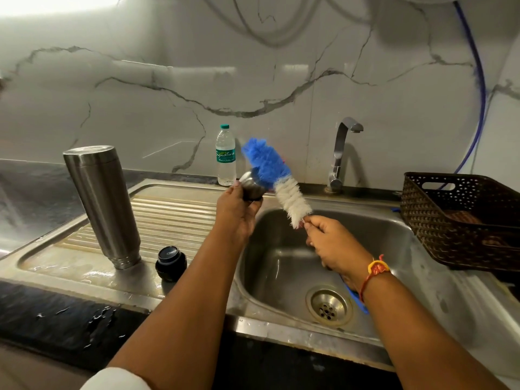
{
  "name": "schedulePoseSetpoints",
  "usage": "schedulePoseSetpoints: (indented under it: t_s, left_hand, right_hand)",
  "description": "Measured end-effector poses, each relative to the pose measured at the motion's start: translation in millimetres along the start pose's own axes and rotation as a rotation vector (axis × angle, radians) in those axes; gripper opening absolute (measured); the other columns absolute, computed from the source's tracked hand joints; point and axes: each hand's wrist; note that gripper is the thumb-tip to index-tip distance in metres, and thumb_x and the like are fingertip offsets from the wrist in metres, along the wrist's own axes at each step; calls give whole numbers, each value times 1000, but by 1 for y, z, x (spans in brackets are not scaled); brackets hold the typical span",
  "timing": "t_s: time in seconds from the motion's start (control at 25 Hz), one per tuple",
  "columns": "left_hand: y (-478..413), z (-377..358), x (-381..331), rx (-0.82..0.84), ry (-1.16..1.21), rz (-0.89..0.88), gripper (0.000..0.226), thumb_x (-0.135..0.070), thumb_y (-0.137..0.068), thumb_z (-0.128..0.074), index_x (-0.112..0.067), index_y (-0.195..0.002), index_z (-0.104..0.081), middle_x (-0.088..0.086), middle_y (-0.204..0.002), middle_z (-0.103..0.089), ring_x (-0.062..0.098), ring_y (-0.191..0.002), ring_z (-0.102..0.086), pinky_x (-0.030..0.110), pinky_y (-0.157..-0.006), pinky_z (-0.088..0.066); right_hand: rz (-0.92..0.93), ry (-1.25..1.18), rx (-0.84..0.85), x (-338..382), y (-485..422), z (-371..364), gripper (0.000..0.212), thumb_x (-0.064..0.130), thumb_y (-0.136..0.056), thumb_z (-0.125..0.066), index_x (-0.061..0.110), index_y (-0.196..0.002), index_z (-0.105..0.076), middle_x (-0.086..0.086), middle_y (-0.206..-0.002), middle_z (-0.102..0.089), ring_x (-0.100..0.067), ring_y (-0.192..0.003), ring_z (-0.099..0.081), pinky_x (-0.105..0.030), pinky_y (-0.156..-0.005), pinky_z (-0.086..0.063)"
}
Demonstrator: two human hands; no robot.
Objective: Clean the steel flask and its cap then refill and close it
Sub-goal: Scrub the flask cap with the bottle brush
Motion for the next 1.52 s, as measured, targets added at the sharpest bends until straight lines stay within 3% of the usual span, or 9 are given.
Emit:
schedulePoseSetpoints:
  t_s: [0.08, 0.24, 0.56, 0.76, 0.88, 0.96, 1.08, 1.4, 1.52]
  left_hand:
    - [-3, 3, -4, -6, 8, -7, 32, -23, -109, -43, -6, -135, -52, 22, -129, -64, 32, -114, -67, 48, -101, -55]
    - [4, -2, 10, 26, -151, 36, 28, -23, -107, -45, -8, -129, -56, 21, -128, -63, 34, -117, -66, 53, -101, -54]
    - [-9, 4, -13, -68, 55, -30, 29, -22, -109, -45, -7, -132, -54, 19, -123, -67, 30, -106, -68, 47, -103, -53]
    - [4, -4, 3, 10, -68, -15, 25, -21, -108, -46, -8, -126, -56, 19, -124, -67, 30, -113, -68, 48, -103, -53]
    - [0, -1, -2, -28, -38, -47, 27, -21, -108, -45, -7, -128, -56, 19, -126, -66, 30, -115, -67, 47, -103, -54]
    - [0, 1, 0, -39, -68, -38, 31, -22, -108, -45, -6, -134, -54, 19, -128, -66, 30, -114, -68, 45, -101, -55]
    - [4, -2, 9, -19, -186, -16, 26, -23, -107, -46, -10, -127, -57, 17, -126, -65, 28, -114, -67, 44, -99, -56]
    - [3, -3, 9, -19, -172, 1, 25, -23, -107, -48, -9, -125, -57, 19, -124, -66, 29, -112, -69, 43, -99, -56]
    - [-3, 0, -3, -57, 3, -19, 30, -20, -108, -47, -5, -133, -53, 21, -120, -67, 29, -103, -70, 41, -93, -58]
  right_hand:
    - [7, 31, 24, -1, 1, -2, 25, 21, -104, -44, 23, -119, -63, 5, -66, -51, 0, -47, -40, -10, -37, -30]
    - [-3, -6, 16, 4, 2, -3, 22, 22, -104, -43, 26, -116, -61, 2, -72, -53, -3, -52, -41, -11, -39, -31]
    - [1, -37, -18, 5, 4, 3, 23, 19, -104, -43, 23, -116, -62, 1, -71, -51, -3, -51, -39, -11, -38, -31]
    - [-9, -5, -4, 6, 4, -2, 26, 21, -105, -42, 20, -122, -62, 1, -74, -53, -4, -54, -41, -10, -38, -31]
    - [16, 76, 31, 4, 4, -2, 28, 21, -105, -42, 20, -126, -61, 10, -72, -52, -1, -54, -42, -9, -39, -33]
    - [32, 110, 42, 3, 4, -3, 30, 21, -105, -42, 20, -128, -61, 13, -71, -51, -1, -54, -43, -11, -43, -33]
    - [21, 109, 24, 4, 3, -3, 29, 21, -105, -42, 20, -126, -61, 9, -74, -53, -3, -58, -44, -16, -50, -32]
    - [2, 120, 32, 1, 1, -1, 30, 23, -105, -41, 21, -129, -59, 12, -73, -51, -1, -57, -42, -14, -49, -30]
    - [4, 146, 25, -3, 1, 1, 29, 22, -105, -41, 20, -125, -62, 13, -69, -49, 0, -55, -41, -13, -48, -29]
Point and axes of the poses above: each hand's wrist, its own y-axis away from the middle knuckle, its own z-axis out of the back of the hand, x = y × z
